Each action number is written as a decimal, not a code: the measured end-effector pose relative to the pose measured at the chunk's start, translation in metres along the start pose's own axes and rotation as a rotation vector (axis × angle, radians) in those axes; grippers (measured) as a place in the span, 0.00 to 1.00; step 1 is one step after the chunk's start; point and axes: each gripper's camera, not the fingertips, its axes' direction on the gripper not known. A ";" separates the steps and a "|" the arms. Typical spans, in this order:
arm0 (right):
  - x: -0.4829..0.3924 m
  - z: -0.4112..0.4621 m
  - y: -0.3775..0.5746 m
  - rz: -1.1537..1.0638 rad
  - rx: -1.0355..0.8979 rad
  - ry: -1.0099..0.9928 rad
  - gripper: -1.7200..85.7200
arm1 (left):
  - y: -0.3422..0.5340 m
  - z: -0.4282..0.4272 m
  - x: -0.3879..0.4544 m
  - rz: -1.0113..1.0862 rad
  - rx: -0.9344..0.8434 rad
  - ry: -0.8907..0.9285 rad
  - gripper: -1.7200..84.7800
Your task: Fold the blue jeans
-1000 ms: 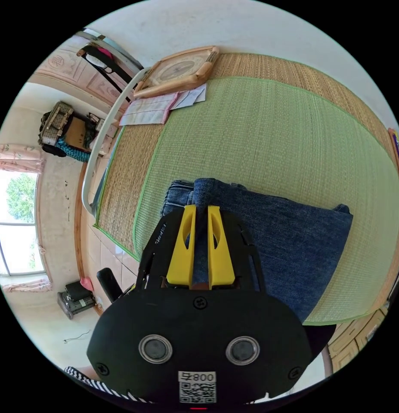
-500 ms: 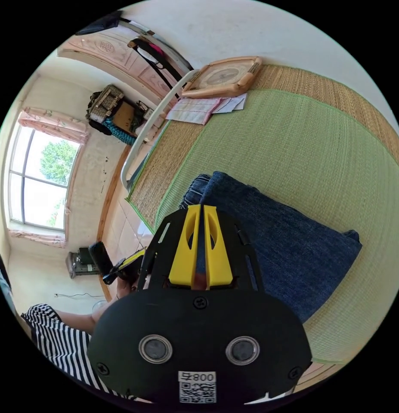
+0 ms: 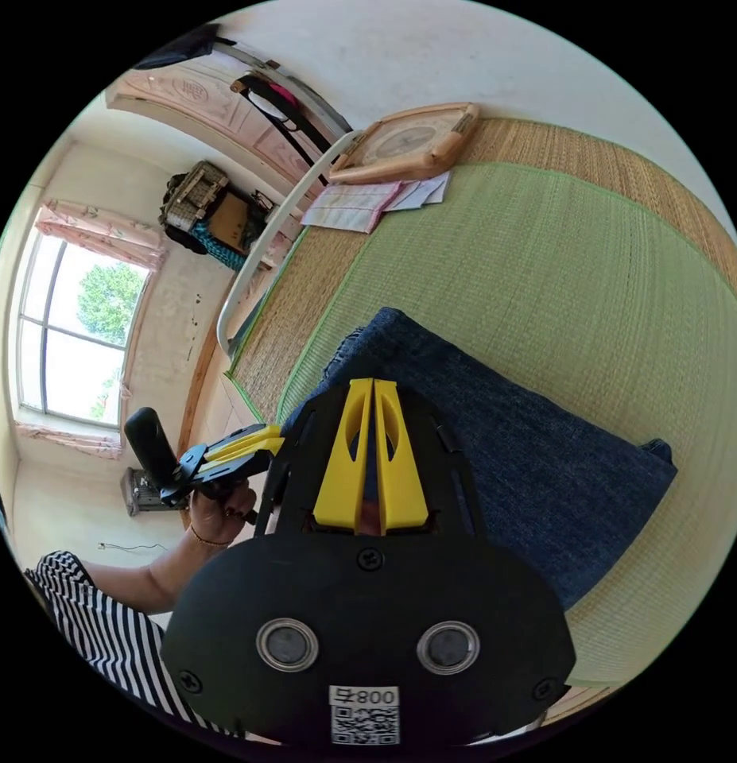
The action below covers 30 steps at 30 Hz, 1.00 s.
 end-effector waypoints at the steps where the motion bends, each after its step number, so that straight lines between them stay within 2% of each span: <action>1: -0.008 0.002 -0.005 -0.027 0.011 0.002 0.02 | 0.000 -0.005 -0.001 -0.021 0.031 -0.012 0.05; 3: -0.018 0.009 -0.013 -0.063 0.015 -0.001 0.02 | 0.003 -0.007 -0.007 -0.058 0.041 -0.036 0.04; 6: -0.028 0.038 -0.028 -0.086 -0.022 0.030 0.02 | 0.010 0.011 -0.026 -0.153 -0.047 -0.053 0.04; 9: -0.035 0.070 -0.038 -0.111 -0.070 0.105 0.02 | 0.011 0.002 -0.023 -0.196 -0.001 -0.056 0.04; 11: -0.041 0.082 -0.044 -0.132 -0.088 0.143 0.02 | 0.006 -0.012 0.001 -0.143 0.062 -0.134 0.03; 13: -0.045 0.088 -0.047 -0.162 -0.102 0.162 0.02 | 0.002 -0.009 0.019 -0.083 0.063 -0.127 0.03; 15: -0.046 0.096 -0.050 -0.181 -0.123 0.175 0.02 | -0.002 0.010 0.032 -0.036 -0.013 -0.126 0.02; 17: -0.046 0.110 -0.055 -0.192 -0.160 0.181 0.02 | 0.001 0.048 0.038 -0.008 -0.179 -0.266 0.02; 18: -0.046 0.114 -0.056 -0.205 -0.171 0.184 0.02 | 0.003 0.052 0.039 0.009 -0.164 -0.276 0.02; 19: -0.048 0.121 -0.057 -0.227 -0.184 0.213 0.02 | 0.006 0.052 0.041 -0.003 -0.121 -0.265 0.02; 25: -0.059 0.128 -0.059 -0.305 -0.244 0.267 0.02 | 0.001 0.056 0.053 -0.036 -0.147 -0.207 0.02; 30: -0.049 0.110 -0.058 -0.261 -0.134 0.183 0.02 | 0.001 0.063 0.079 0.008 -0.151 -0.266 0.02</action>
